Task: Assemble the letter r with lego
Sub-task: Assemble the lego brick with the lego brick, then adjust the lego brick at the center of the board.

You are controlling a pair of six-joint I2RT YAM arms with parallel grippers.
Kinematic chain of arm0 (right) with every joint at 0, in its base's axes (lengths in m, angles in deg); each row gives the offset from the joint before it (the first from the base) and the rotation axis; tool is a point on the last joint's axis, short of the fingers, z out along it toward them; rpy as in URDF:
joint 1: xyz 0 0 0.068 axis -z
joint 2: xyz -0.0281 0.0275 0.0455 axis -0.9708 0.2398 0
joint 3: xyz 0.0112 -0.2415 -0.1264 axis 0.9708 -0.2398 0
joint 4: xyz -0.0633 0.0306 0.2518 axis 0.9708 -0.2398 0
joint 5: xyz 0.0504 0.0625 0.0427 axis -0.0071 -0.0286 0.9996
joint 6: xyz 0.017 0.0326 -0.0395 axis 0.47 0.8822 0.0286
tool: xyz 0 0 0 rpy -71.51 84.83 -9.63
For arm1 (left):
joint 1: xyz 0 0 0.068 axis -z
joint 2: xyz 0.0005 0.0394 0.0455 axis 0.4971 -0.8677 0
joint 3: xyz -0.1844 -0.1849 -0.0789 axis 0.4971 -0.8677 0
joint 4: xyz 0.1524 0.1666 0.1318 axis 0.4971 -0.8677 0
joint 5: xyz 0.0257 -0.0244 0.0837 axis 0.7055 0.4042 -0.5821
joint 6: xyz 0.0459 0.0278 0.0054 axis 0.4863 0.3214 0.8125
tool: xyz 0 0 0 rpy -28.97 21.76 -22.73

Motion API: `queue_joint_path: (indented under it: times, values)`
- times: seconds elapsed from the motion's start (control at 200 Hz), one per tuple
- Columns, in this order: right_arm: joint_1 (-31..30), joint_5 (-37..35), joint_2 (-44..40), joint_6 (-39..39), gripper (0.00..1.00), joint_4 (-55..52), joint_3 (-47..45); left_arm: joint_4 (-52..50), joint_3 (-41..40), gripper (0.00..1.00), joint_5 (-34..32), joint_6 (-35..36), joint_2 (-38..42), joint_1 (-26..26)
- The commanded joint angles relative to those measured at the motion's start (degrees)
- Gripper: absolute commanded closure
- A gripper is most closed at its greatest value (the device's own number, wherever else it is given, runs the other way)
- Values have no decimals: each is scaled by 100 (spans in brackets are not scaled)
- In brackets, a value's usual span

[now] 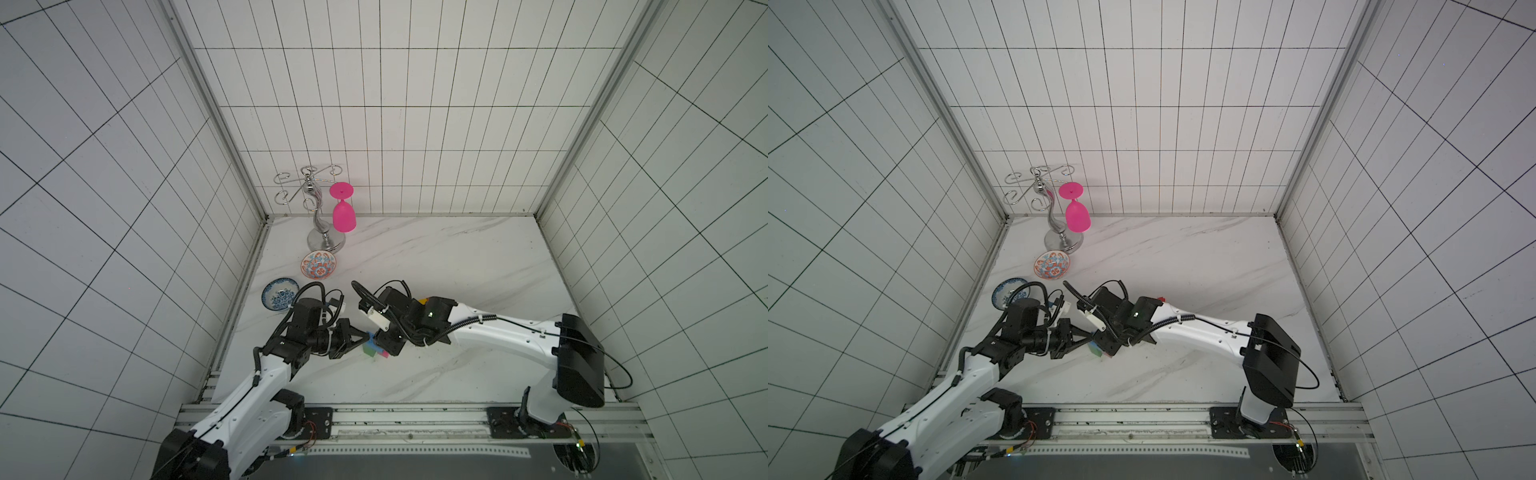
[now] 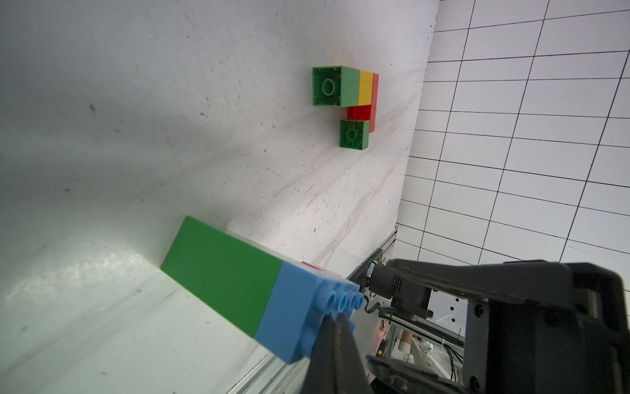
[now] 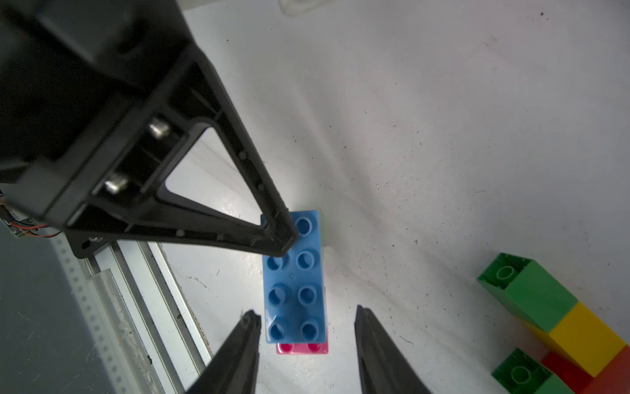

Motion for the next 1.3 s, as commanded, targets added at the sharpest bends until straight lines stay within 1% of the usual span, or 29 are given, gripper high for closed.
queue_joint_path:
  times: [0.0, 0.15, 0.495, 0.595, 0.685, 0.79, 0.825, 0.885, 0.94, 0.994, 1.079, 1.124, 1.184, 1.229, 1.294]
  values:
    - [45, 117, 165, -30, 52, 15, 168, -74, 151, 100, -179, -110, -51, 61]
    - [46, 139, 245, -22, 53, 22, 141, -40, 138, 100, -217, -135, -92, 163]
    - [115, -14, -93, -11, 52, -170, 295, 5, 529, 100, -272, -329, -127, 291]
    - [144, -75, -116, 73, 50, -308, 356, 3, 717, 90, -314, -404, -139, 300]
    - [171, -174, -133, 267, 48, -503, 441, -3, 909, 77, -364, -448, -154, 304]
    - [230, -167, -193, 525, 44, -684, 499, -49, 1204, 71, -445, -458, -145, 300]
    - [240, -108, -228, 571, 43, -704, 507, -156, 1337, 70, -500, -391, -131, 288]
    - [266, 3, -239, 659, 40, -809, 586, -469, 1587, 69, -663, -145, -98, 230]
    - [274, 107, -203, 699, 38, -927, 692, -1002, 1836, 66, -878, 236, -40, 72]
    - [292, 188, -131, 748, 36, -1022, 813, -1698, 2036, 64, -1176, 676, 37, -217]
    - [312, 382, 27, 814, 34, -1236, 986, -2692, 2187, 57, -1687, 1374, 220, -838]
    - [315, 493, 114, 837, 33, -1272, 1050, -3078, 2203, 52, -1886, 1740, 350, -1181]
    - [321, 634, 285, 873, 32, -1358, 1193, -3466, 2229, 40, -2094, 2185, 521, -1527]
    - [328, 695, 426, 923, 31, -1441, 1317, -3799, 2359, 34, -2469, 2489, 537, -1546]
    - [325, 829, 638, 939, 28, -1569, 1508, -4133, 2490, 26, -2744, 2802, 529, -1554]
